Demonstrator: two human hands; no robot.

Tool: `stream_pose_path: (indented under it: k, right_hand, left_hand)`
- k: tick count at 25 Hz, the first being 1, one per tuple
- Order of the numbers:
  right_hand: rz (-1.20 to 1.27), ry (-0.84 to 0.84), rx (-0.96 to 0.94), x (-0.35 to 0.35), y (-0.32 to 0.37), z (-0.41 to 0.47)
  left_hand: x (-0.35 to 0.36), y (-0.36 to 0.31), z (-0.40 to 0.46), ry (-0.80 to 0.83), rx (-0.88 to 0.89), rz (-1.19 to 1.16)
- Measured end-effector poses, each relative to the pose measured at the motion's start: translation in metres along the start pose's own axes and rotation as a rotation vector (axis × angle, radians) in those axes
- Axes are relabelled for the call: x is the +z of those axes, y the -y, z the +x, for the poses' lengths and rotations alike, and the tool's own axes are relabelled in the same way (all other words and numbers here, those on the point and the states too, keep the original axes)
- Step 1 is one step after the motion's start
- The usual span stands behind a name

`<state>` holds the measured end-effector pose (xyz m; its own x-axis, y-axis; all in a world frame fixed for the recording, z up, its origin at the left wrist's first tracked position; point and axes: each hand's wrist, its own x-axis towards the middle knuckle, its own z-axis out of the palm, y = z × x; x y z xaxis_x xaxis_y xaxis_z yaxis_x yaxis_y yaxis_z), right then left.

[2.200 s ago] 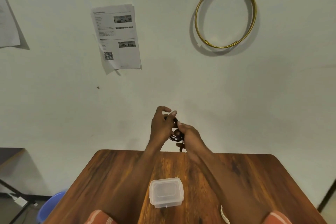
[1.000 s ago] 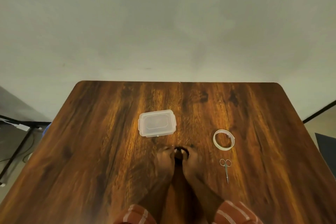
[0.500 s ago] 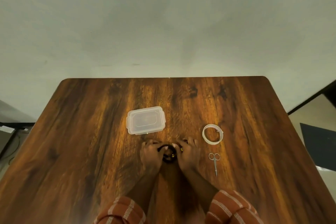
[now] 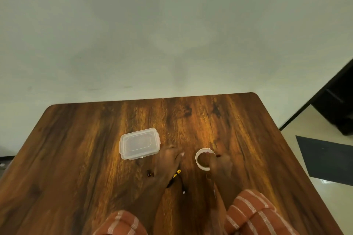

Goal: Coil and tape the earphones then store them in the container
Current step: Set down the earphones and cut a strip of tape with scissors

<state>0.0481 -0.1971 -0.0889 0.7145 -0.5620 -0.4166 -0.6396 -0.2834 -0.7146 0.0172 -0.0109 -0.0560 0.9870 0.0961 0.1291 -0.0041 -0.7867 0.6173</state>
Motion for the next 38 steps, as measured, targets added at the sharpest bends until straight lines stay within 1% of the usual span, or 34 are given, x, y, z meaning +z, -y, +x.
stream_pose_path:
  k: [2, 4, 6, 8, 11, 14, 17, 21, 24, 27, 28, 30, 32, 35, 38]
  right_hand:
    - [0.112, 0.040, -0.085, -0.001, 0.021, -0.022]
    - [0.232, 0.092, -0.243, 0.002, 0.043, -0.046]
    - [0.258, 0.139, -0.392, 0.003, 0.067, -0.067]
    - [0.288, 0.200, -0.504, 0.000, 0.092, -0.090]
    - [0.340, 0.236, -0.618, 0.000, 0.116, -0.111]
    - [0.332, 0.241, -0.709, 0.003, 0.133, -0.129]
    - [0.387, 0.253, -0.789, 0.004, 0.148, -0.152]
    - [0.398, 0.268, -0.874, 0.001, 0.163, -0.175]
    - [0.396, 0.281, -0.952, 0.001, 0.171, -0.182]
    - [0.392, 0.272, -0.987, 0.002, 0.176, -0.183]
    - [0.387, 0.279, -0.982, 0.002, 0.178, -0.185]
    - [0.389, 0.309, -0.967, -0.002, 0.182, -0.187]
    - [0.406, 0.329, -0.956, -0.005, 0.183, -0.190]
    - [0.411, 0.351, -0.959, -0.008, 0.186, -0.193]
    - [0.408, 0.414, -0.945, -0.012, 0.184, -0.190]
  left_hand:
    - [-0.006, -0.020, 0.015, 0.017, 0.017, -0.115]
    - [-0.018, -0.032, 0.030, -0.008, 0.021, -0.188]
    - [-0.037, -0.041, 0.042, -0.023, 0.022, -0.207]
    - [-0.065, -0.043, 0.048, -0.041, 0.003, -0.270]
    - [-0.106, -0.041, 0.050, -0.079, -0.052, -0.392]
    - [-0.138, -0.043, 0.046, -0.179, -0.013, -0.396]
    - [-0.166, -0.045, 0.038, -0.265, 0.002, -0.443]
    - [-0.194, -0.051, 0.029, -0.304, 0.036, -0.522]
    - [-0.203, -0.054, 0.030, -0.412, 0.038, -0.532]
    - [-0.211, -0.054, 0.032, -0.485, 0.152, -0.282]
    - [-0.214, -0.053, 0.033, -0.469, 0.181, -0.199]
    - [-0.223, -0.055, 0.036, -0.425, 0.151, -0.124]
    - [-0.229, -0.059, 0.041, -0.429, 0.115, -0.178]
    - [-0.231, -0.066, 0.051, -0.482, 0.085, -0.283]
    - [-0.235, -0.069, 0.060, -0.478, 0.059, -0.291]
